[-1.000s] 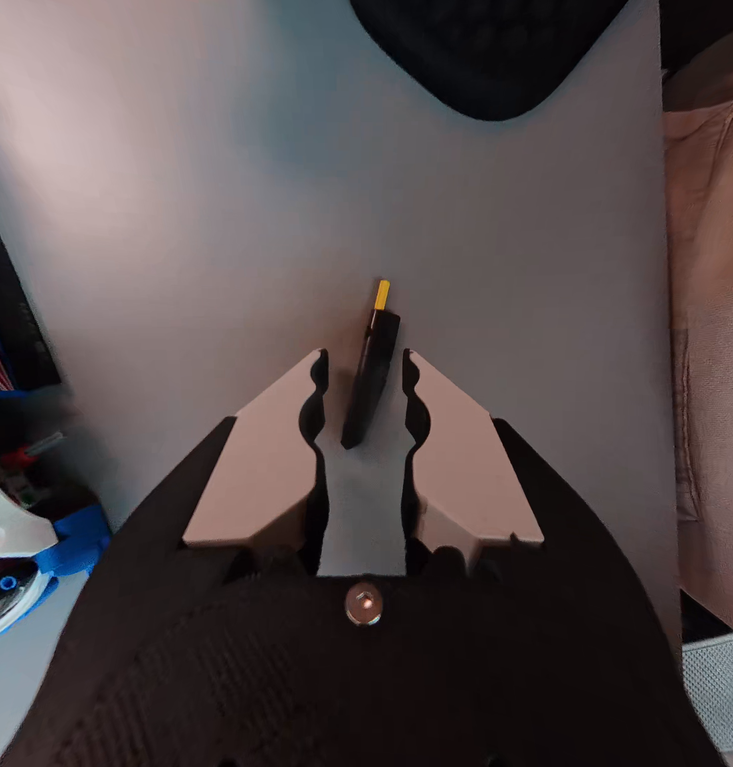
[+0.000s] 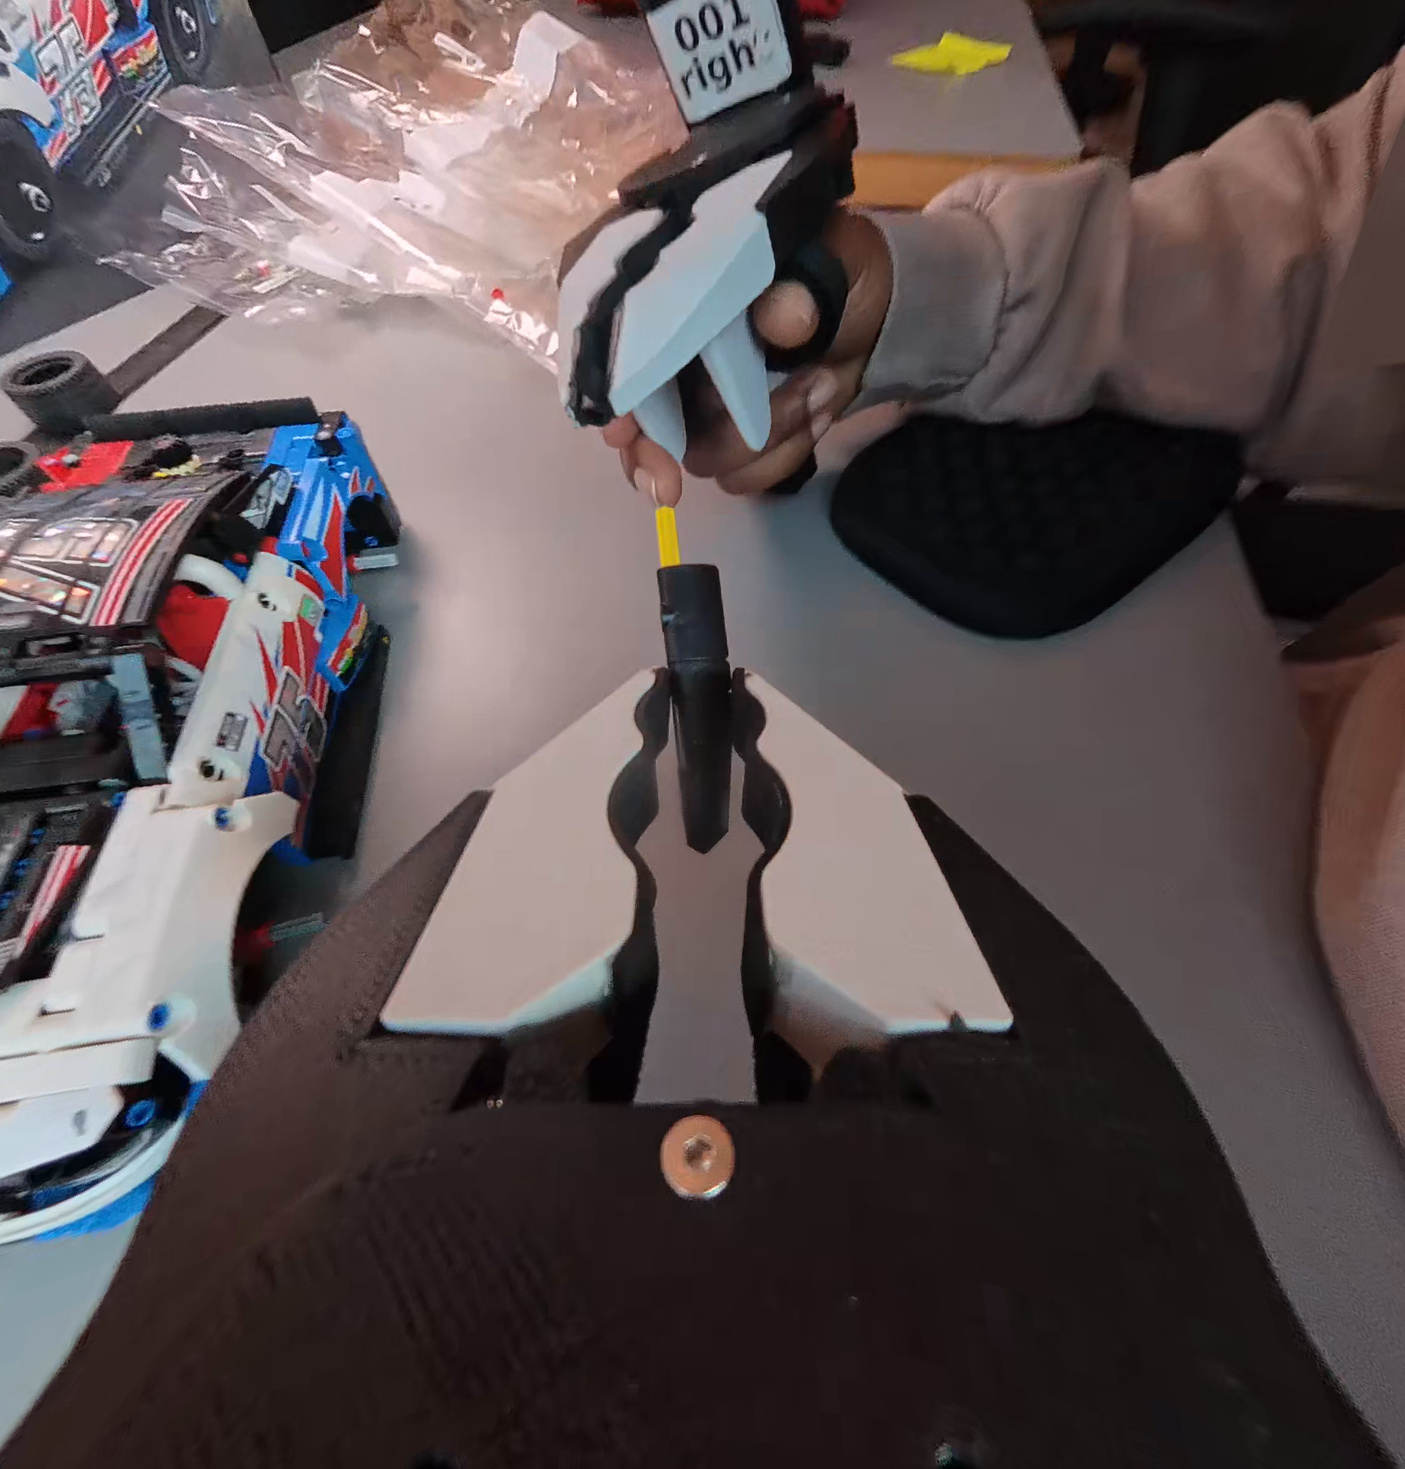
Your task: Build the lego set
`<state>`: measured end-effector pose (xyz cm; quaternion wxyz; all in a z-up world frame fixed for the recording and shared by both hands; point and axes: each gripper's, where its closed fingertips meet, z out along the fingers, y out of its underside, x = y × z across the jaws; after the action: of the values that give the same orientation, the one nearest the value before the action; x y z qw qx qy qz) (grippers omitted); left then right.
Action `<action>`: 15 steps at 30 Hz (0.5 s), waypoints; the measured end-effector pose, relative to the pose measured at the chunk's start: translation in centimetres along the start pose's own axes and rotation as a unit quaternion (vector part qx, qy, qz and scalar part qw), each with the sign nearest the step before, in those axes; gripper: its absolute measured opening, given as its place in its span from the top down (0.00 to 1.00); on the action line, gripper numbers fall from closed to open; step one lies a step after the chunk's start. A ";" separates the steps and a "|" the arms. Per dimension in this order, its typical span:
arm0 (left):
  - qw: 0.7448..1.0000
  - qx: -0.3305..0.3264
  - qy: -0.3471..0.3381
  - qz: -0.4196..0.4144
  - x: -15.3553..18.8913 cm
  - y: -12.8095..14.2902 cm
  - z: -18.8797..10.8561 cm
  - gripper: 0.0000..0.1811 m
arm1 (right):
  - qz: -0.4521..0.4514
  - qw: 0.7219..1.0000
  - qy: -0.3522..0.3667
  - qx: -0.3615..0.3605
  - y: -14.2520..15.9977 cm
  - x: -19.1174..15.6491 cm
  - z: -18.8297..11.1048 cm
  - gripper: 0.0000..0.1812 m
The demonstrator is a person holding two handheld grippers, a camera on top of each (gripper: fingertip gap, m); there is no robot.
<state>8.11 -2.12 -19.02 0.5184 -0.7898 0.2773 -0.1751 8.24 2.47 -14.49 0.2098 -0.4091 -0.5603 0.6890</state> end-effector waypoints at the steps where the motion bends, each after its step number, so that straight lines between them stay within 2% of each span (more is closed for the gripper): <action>1: 1.000 0.012 0.014 -0.024 0.2 -0.5 0.0 0.93 | 0.010 1.000 -0.013 0.007 -0.2 -0.3 -0.1 0.98; 6: 0.997 0.040 0.023 -0.067 0.1 -1.3 -0.2 0.93 | 0.040 0.998 -0.039 0.006 -0.1 -0.7 0.1 0.98; 11: 0.998 0.018 -0.052 0.004 -1.3 -0.6 -0.4 0.93 | 0.092 0.995 -0.020 -0.013 0.4 -0.1 0.8 0.98; 15: 0.997 0.003 -0.076 0.034 -1.7 0.0 -0.3 0.93 | 0.117 0.993 -0.016 -0.020 0.7 0.3 1.3 0.98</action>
<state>6.57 -1.25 -18.84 0.5458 -0.7895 0.2631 -0.0975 7.19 1.68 -15.23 0.1110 -0.4648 -0.5256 0.7038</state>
